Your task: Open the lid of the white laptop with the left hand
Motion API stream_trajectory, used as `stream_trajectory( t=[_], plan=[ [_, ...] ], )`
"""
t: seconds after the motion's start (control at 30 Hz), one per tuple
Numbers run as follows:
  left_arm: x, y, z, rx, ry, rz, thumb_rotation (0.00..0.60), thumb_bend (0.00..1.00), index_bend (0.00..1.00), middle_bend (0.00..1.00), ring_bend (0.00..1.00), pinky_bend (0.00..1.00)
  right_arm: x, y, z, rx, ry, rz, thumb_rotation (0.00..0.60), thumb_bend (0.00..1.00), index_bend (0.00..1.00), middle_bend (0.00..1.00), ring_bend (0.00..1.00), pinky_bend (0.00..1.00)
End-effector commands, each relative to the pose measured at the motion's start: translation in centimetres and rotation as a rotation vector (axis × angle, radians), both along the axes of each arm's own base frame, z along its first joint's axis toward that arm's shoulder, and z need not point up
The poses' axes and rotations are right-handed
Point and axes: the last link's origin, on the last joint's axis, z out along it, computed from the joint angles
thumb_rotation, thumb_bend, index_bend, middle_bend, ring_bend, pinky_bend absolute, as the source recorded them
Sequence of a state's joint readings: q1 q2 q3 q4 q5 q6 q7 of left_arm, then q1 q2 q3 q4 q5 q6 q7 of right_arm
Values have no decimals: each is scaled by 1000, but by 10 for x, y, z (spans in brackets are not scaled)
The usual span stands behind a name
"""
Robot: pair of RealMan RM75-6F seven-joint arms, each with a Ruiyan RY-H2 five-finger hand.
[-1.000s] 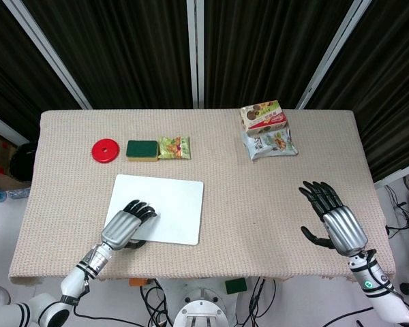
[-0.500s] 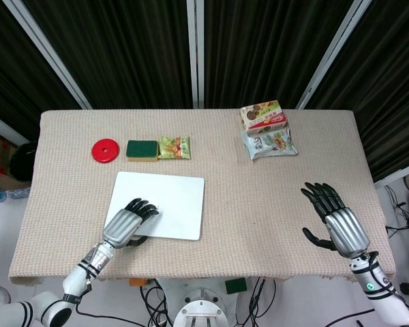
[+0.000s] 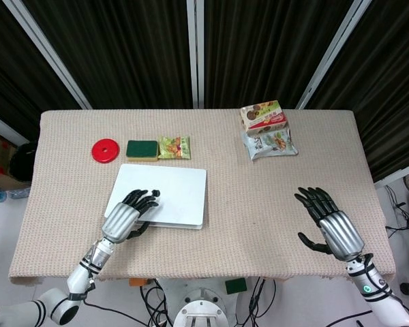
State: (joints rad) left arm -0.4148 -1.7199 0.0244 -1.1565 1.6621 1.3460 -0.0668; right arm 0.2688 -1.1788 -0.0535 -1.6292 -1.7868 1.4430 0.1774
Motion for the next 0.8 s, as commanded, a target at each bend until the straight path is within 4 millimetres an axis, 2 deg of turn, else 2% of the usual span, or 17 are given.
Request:
stream_trajectory(
  t=[0.03, 0.1, 0.27, 0.53, 0.8],
  plan=[
    [5, 6, 0, 79, -54, -47, 600, 670, 281, 244, 127, 187, 6, 4, -12, 91, -11, 30, 600, 299, 0, 37, 0, 3],
    [8, 10, 2, 106, -64, -63, 600, 671, 281, 244, 128, 186, 12, 8, -23, 174, -10, 57, 600, 342, 0, 86, 0, 36],
    [12, 18, 7, 146, -71, -82, 600, 681, 281, 253, 128, 183, 24, 3, -52, 311, 88, 110, 600, 389, 0, 101, 0, 55],
    [17, 25, 11, 153, -75, -95, 600, 685, 275, 254, 128, 177, 61, -21, -94, 344, 145, 191, 600, 404, 0, 44, 0, 0],
    [19, 26, 11, 141, -81, -95, 600, 691, 270, 254, 127, 174, 82, -36, -124, 390, 119, 207, 600, 428, 0, 8, 0, 0]
  ],
)
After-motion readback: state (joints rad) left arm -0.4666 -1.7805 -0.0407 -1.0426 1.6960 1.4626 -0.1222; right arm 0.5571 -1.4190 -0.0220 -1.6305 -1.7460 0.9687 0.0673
